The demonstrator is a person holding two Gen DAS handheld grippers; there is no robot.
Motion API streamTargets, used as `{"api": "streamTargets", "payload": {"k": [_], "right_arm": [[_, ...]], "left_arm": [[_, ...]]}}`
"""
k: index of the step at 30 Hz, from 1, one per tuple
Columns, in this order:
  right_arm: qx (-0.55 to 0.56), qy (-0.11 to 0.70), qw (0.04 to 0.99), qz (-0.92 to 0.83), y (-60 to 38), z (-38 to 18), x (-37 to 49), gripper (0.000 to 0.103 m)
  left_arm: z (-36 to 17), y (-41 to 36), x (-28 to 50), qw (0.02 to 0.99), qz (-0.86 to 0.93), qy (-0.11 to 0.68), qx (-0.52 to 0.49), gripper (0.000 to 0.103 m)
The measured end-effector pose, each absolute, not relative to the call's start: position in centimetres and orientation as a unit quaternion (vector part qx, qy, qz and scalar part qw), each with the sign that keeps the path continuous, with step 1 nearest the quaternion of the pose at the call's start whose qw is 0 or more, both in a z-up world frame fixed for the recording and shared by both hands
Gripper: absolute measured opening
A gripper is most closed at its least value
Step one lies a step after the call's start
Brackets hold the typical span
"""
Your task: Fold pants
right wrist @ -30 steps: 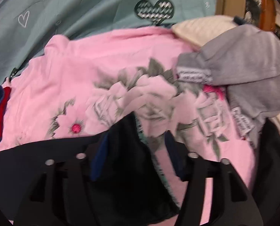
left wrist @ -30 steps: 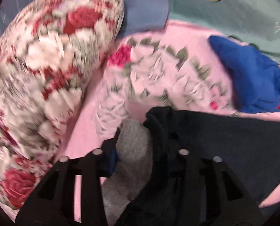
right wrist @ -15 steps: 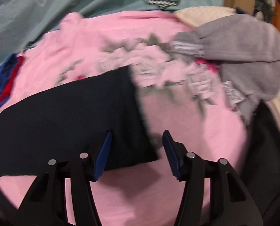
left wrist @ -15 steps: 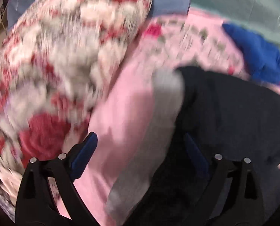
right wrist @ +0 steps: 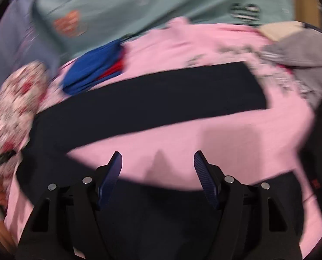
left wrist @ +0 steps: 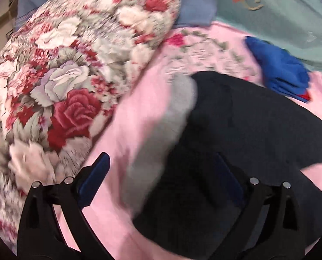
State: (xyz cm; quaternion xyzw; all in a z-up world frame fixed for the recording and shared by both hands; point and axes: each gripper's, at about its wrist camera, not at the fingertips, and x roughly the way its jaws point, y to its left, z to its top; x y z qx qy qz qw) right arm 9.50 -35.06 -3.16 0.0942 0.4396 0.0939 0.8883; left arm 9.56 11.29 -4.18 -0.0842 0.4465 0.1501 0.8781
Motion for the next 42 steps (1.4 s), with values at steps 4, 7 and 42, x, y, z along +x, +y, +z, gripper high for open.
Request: {"api": "streamTargets", "payload": {"k": [4, 7, 42], "right_arm": [[0.081, 0.468, 0.855, 0.208, -26.7, -4.5, 9.5, 0.048], [0.076, 0.5, 0.837, 0.209, -23.4, -6.4, 10.4, 0.048], [0.211, 0.494, 0.84, 0.073, -43.4, -6.2, -0.7, 0.074]], "left_arm": [[-3.5, 5.5, 7.9, 0.894, 0.065, 0.439, -0.059, 0.097], [-4.6, 1.0, 8.1, 0.892, 0.022, 0.451, -0.022, 0.097], [-6.8, 12.0, 2.9, 0.86, 0.115, 0.491, -0.083, 0.099]]}}
